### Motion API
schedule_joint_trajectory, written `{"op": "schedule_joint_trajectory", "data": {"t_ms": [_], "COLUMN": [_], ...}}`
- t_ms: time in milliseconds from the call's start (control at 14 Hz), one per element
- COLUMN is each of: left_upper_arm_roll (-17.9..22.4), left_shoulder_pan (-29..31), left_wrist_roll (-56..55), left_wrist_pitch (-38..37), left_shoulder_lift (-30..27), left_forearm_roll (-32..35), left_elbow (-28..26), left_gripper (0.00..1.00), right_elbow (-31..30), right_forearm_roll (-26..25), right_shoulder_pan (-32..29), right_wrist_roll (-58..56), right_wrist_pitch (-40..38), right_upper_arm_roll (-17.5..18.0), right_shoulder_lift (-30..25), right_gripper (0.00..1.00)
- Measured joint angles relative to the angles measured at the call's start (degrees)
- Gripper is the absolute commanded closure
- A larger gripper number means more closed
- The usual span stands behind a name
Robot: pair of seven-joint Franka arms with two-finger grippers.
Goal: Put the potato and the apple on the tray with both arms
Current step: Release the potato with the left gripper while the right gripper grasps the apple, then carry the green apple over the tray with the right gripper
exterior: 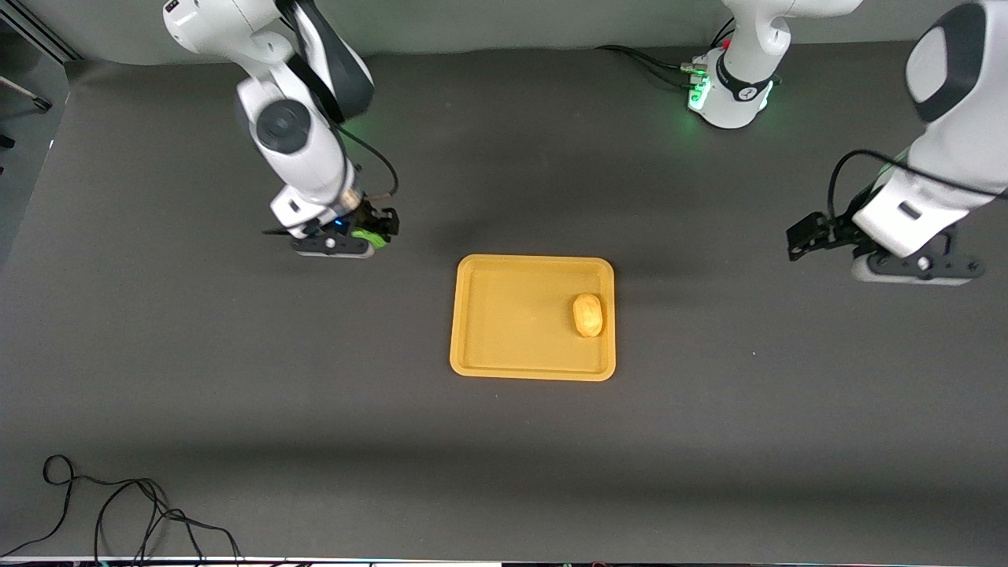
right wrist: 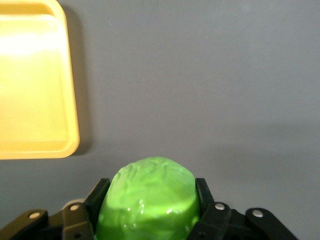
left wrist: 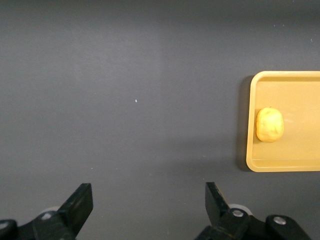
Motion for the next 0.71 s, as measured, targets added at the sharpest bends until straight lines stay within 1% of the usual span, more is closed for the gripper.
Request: {"op": "schedule_joint_trajectory", "data": {"t_ms": [143, 286, 357, 500, 714], "left_upper_arm_roll": [0.0, 0.1, 0.1, 0.1, -0.4], "left_shoulder_pan": [2.0, 5.1, 6.3, 7.2, 7.1], "left_wrist_roll": [0.8, 4.4, 5.8, 6.7, 7.5], "left_wrist_pitch": [-0.1, -0.5, -0.7, -1.0, -2.1], "left_shoulder_lift": [-0.1, 0.1, 0.2, 0.5, 1.0], "left_forearm_roll": [0.2, 0.2, 0.2, 0.2, 0.2], "left_elbow": [0.2, 0.2, 0.2, 0.2, 0.2], "left_gripper": [0.0, 0.0, 0.0, 0.0, 0.0], "right_elbow": [8.4, 14.9, 18.0, 25.5, 41.7], "right_forearm_roll": [0.0, 0.0, 0.0, 0.8, 3.5], "right_shoulder_pan": [0.0, 0.1, 0.2, 0.9, 3.6], "right_wrist_roll": [0.0, 0.0, 0.0, 0.3, 4.3], "right_wrist_pitch": [-7.5, -10.1, -10.2, -11.4, -16.0], "right_upper_arm_roll": [-0.2, -0.2, -0.1, 0.5, 1.2], "right_shoulder_lift": [0.2, 2.0, 3.9, 9.7, 22.5], "right_gripper": [0.43, 0.44, 0.44, 0.44, 0.44]}}
